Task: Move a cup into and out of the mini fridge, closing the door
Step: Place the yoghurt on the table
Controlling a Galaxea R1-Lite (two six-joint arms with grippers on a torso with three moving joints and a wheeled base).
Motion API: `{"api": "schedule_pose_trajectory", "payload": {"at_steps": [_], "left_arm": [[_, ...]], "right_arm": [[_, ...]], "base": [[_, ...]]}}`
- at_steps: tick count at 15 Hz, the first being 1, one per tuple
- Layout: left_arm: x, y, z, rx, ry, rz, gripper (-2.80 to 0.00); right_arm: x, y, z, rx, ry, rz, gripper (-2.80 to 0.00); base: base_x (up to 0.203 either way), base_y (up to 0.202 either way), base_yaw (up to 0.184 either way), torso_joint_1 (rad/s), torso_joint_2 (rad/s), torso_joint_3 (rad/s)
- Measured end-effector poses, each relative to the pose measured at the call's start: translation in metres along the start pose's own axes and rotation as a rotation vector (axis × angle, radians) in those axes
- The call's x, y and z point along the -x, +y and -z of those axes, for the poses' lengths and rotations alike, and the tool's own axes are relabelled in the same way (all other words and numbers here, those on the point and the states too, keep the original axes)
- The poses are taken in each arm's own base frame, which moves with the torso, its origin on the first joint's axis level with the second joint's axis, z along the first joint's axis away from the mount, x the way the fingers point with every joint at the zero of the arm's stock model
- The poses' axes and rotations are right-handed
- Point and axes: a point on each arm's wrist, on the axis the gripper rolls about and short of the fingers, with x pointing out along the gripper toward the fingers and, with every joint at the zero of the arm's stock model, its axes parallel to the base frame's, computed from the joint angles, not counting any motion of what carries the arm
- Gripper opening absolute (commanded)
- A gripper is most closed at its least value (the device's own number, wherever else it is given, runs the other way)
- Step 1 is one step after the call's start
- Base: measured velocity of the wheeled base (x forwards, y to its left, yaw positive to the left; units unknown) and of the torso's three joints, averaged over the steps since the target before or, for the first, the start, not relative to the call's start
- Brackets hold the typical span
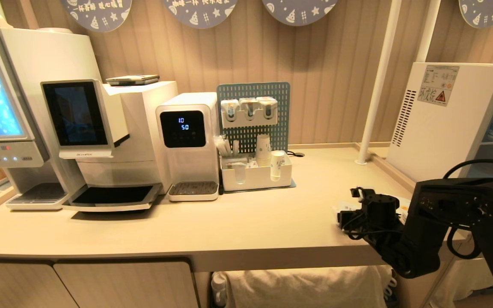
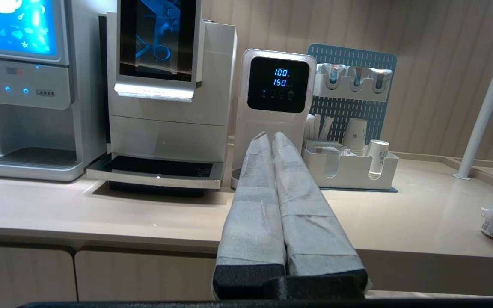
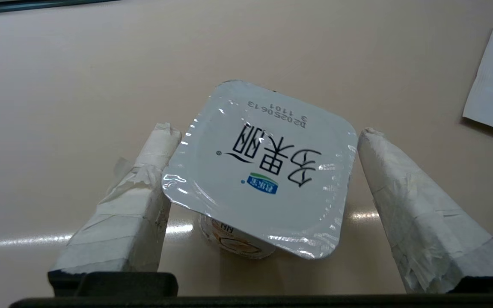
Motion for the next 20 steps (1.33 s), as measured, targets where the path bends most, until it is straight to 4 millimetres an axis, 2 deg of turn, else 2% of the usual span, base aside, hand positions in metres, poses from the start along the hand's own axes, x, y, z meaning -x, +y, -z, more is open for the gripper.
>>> {"api": "schedule_pose_trajectory", "payload": {"at_steps": [9, 13, 14, 20], "left_arm": [[0.0, 0.0, 0.0, 0.0, 0.0, 0.0, -2.8], [0.0, 0.0, 0.0, 0.0, 0.0, 0.0, -2.8], [0.0, 0.0, 0.0, 0.0, -0.001, 0.0, -2.8], [0.0, 0.0, 0.0, 0.0, 0.0, 0.0, -2.8]], "right_arm": [[0.015, 0.011, 0.001, 0.018, 0.008, -0.026, 0.0], [0.041, 0.009, -0.001, 0.021, 0.013, -0.043, 0.0], [0.049, 0.008, -0.003, 0.019, 0.005, -0.048, -2.8], [0.096, 0.0, -0.016, 0.005, -0.023, -0.063, -2.8]], "base": [[0.0, 0.0, 0.0, 0.0, 0.0, 0.0], [0.0, 0.0, 0.0, 0.0, 0.0, 0.0], [0.0, 0.0, 0.0, 0.0, 0.0, 0.0], [0.0, 0.0, 0.0, 0.0, 0.0, 0.0]]}}
